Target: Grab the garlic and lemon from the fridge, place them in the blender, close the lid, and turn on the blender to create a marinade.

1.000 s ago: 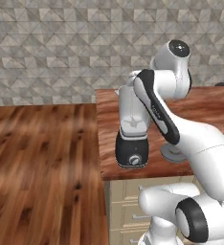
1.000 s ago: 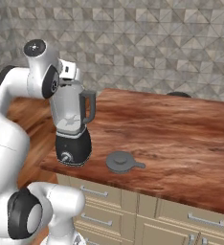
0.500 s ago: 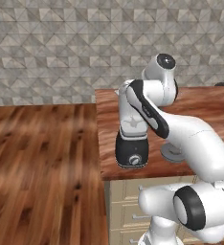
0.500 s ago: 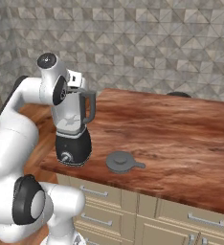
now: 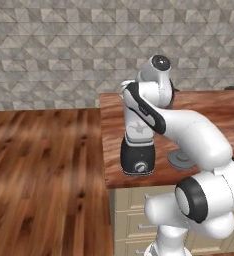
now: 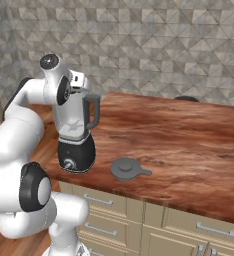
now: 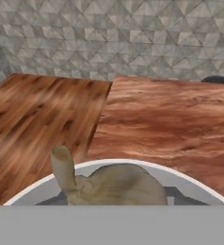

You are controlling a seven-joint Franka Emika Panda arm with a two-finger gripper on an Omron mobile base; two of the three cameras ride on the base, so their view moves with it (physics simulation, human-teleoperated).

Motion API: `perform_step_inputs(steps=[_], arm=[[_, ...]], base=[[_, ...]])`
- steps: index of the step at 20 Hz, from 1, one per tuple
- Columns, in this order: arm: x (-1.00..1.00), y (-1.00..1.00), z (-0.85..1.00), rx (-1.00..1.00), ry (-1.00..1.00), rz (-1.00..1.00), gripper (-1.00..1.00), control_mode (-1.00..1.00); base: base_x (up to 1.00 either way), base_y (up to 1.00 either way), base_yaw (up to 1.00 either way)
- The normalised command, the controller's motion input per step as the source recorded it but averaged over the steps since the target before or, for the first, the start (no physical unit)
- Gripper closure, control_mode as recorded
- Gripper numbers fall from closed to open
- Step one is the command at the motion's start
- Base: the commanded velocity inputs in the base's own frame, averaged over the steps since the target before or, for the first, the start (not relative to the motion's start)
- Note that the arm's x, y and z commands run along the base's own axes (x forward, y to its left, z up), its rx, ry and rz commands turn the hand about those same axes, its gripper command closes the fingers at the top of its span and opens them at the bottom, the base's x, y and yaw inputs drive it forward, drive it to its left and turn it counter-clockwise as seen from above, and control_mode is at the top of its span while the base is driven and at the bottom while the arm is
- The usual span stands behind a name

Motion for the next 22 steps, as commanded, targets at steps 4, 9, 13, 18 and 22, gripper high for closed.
perform_step_inputs(steps=[4, 9, 13, 18, 22], arm=[[0.03, 0.1, -0.24, -0.02, 0.07, -0.01, -1.0, -1.0], [-0.16, 0.0, -0.02, 0.0, 0.05, -0.07, -1.0, -1.0], [-0.2, -0.01, 0.01, 0.0, 0.0, -0.07, -1.0, -1.0], [-0.41, -0.1, 0.25, 0.0, -0.01, -0.06, -1.0, -1.0], [-0.88, -0.27, 0.23, 0.01, -0.08, -0.01, -1.0, -1.0]], base=[[0.0, 0.0, 0.0], [0.0, 0.0, 0.0], [0.0, 0.0, 0.0], [0.0, 0.0, 0.0], [0.0, 0.0, 0.0]])
